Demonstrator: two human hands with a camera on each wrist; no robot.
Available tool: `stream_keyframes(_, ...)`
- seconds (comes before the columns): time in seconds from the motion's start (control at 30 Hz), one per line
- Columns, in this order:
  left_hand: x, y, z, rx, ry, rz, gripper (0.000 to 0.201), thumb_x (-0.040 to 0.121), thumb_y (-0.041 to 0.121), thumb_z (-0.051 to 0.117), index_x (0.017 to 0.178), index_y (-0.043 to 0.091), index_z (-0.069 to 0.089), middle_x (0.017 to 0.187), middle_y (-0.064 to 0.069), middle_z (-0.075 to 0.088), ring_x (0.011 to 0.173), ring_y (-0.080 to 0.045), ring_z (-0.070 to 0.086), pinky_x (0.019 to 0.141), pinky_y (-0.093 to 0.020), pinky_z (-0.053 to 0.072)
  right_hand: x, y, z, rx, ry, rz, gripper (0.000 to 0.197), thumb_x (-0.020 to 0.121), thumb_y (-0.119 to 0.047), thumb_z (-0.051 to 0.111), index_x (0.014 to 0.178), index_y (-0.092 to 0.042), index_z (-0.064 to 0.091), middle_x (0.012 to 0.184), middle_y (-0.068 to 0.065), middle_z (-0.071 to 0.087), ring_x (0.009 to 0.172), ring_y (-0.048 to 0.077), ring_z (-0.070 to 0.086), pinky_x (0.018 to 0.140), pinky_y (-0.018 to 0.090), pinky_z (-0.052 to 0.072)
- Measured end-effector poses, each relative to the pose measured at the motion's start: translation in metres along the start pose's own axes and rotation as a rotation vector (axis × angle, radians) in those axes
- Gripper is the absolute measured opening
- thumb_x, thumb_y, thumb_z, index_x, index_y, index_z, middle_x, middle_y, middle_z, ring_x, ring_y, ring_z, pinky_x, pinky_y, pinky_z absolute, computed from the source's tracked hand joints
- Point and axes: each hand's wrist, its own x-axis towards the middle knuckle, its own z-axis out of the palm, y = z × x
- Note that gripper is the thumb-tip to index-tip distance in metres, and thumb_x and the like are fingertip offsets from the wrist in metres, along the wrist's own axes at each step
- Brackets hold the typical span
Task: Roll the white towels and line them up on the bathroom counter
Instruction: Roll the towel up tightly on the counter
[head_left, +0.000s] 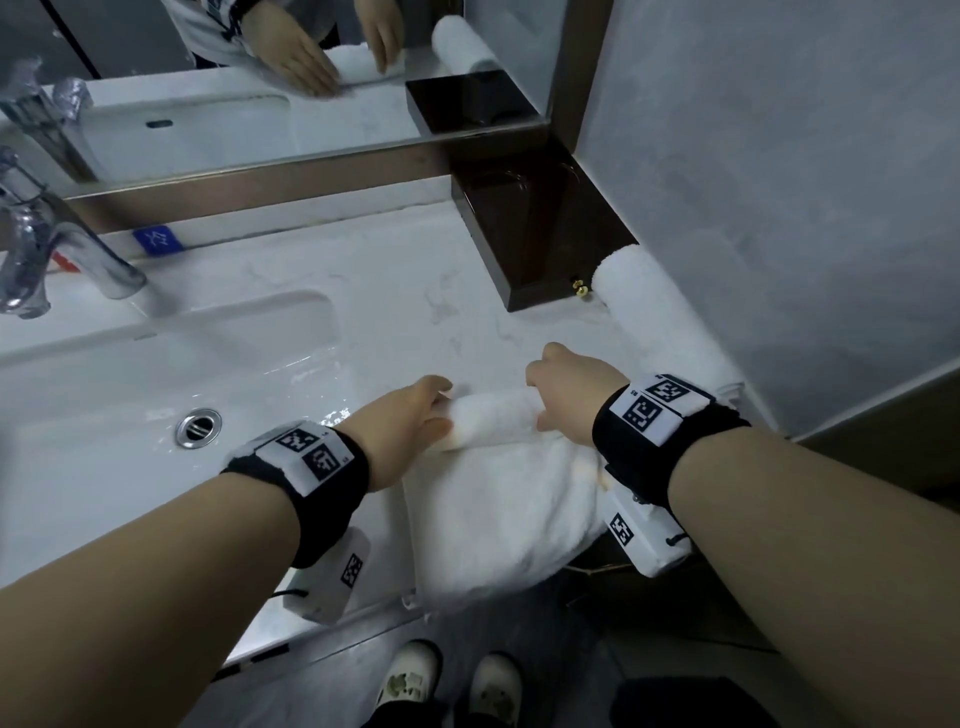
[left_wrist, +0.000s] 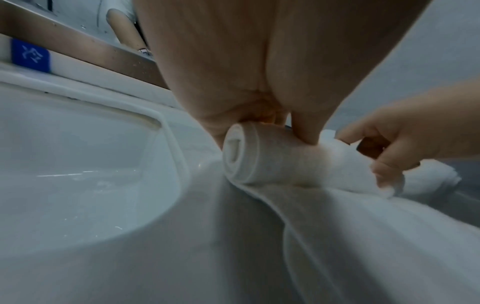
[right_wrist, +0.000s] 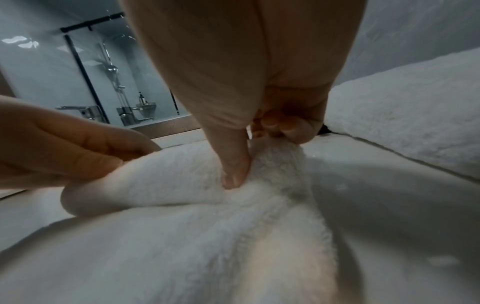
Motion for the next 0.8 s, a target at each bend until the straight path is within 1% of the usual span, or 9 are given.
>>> stream_keyframes(0.1, 0.008, 0.001, -0.006, 0.036, -0.033, -0.044, 0.043, 0.095, 0.023, 0.055, 0.137, 0.018, 0.05, 0.131, 0.0, 0.058, 0.115, -0.019, 0.053, 0.089, -0.025, 0.036, 0.001, 0.001, 0.005, 0.009, 0.035, -0.002, 0.021, 0.089, -0.015, 0.061, 0.108, -0.01, 0.053, 0.113, 0.008, 0.042, 0.065, 0.024, 0.05, 0.063, 0.034, 0.044)
stream_keyframes(0.13, 0.01, 0.002, -0.006, 0.041, -0.044, -0.053, 0.043, 0.092, 0.023, 0.056, 0.135, 0.019, 0.053, 0.13, 0.001, 0.059, 0.114, -0.018, 0.054, 0.089, -0.026, 0.037, 0.001, 0.001, 0.007, 0.011, 0.053, -0.002, 0.019, 0.089, -0.014, 0.061, 0.105, -0.01, 0.053, 0.11, 0.007, 0.041, 0.061, 0.021, 0.047, 0.061, 0.034, 0.043)
stream_keyframes(0.23, 0.013, 0.005, -0.005, 0.097, -0.089, -0.071, 0.048, 0.09, 0.029, 0.058, 0.136, 0.021, 0.05, 0.129, -0.001, 0.057, 0.113, -0.02, 0.054, 0.096, -0.032, 0.042, 0.001, 0.004, 0.012, 0.021, 0.094, -0.007, 0.02, 0.087, -0.015, 0.064, 0.103, -0.011, 0.052, 0.107, 0.006, 0.04, 0.058, 0.02, 0.044, 0.059, 0.034, 0.043)
stream_keyframes(0.33, 0.015, 0.007, -0.002, 0.206, -0.107, -0.087, 0.048, 0.091, 0.031, 0.058, 0.136, 0.022, 0.042, 0.128, -0.004, 0.05, 0.113, -0.024, 0.051, 0.096, -0.037, 0.043, 0.002, 0.006, 0.014, 0.048, 0.138, -0.017, 0.022, 0.086, -0.013, 0.064, 0.104, -0.011, 0.052, 0.107, 0.006, 0.04, 0.057, 0.021, 0.044, 0.058, 0.035, 0.044)
stream_keyframes(0.4, 0.017, 0.009, 0.001, 0.278, -0.059, -0.082, 0.046, 0.092, 0.03, 0.059, 0.133, 0.022, 0.039, 0.125, -0.004, 0.047, 0.114, -0.026, 0.048, 0.095, -0.038, 0.042, 0.002, 0.006, 0.014, 0.073, 0.169, -0.012, 0.023, 0.085, -0.011, 0.063, 0.105, -0.011, 0.052, 0.108, 0.005, 0.04, 0.06, 0.023, 0.047, 0.059, 0.034, 0.046)
stream_keyframes(0.53, 0.024, 0.009, 0.0, 0.426, 0.079, -0.063, 0.044, 0.09, 0.025, 0.061, 0.127, 0.02, 0.038, 0.123, -0.005, 0.044, 0.11, -0.027, 0.045, 0.09, -0.038, 0.04, 0.005, 0.004, 0.013, 0.152, 0.215, -0.026, 0.03, 0.085, -0.014, 0.066, 0.111, -0.014, 0.049, 0.113, 0.004, 0.039, 0.07, 0.026, 0.055, 0.066, 0.035, 0.05)
stream_keyframes(0.67, 0.031, 0.006, -0.003, 0.539, 0.151, -0.06, 0.05, 0.086, 0.016, 0.061, 0.128, 0.02, 0.035, 0.123, -0.006, 0.041, 0.106, -0.027, 0.042, 0.084, -0.035, 0.036, 0.01, 0.006, 0.007, 0.247, 0.21, -0.046, 0.033, 0.086, -0.018, 0.063, 0.115, -0.017, 0.049, 0.117, 0.002, 0.038, 0.076, 0.025, 0.056, 0.072, 0.038, 0.052)
stream_keyframes(0.73, 0.033, 0.005, -0.003, 0.594, 0.176, -0.059, 0.058, 0.082, 0.012, 0.061, 0.131, 0.022, 0.031, 0.123, -0.005, 0.039, 0.106, -0.027, 0.04, 0.081, -0.033, 0.031, 0.013, 0.006, 0.002, 0.257, 0.184, -0.044, 0.035, 0.086, -0.021, 0.061, 0.118, -0.019, 0.047, 0.118, 0.0, 0.036, 0.077, 0.023, 0.056, 0.073, 0.038, 0.053)
stream_keyframes(0.8, 0.034, 0.006, -0.003, 0.623, 0.202, -0.053, 0.061, 0.078, 0.007, 0.058, 0.131, 0.022, 0.03, 0.121, -0.006, 0.037, 0.105, -0.027, 0.038, 0.079, -0.033, 0.029, 0.017, 0.003, -0.004, 0.256, 0.181, -0.032, 0.036, 0.084, -0.032, 0.06, 0.116, -0.021, 0.047, 0.116, 0.0, 0.036, 0.079, 0.021, 0.055, 0.07, 0.035, 0.05)
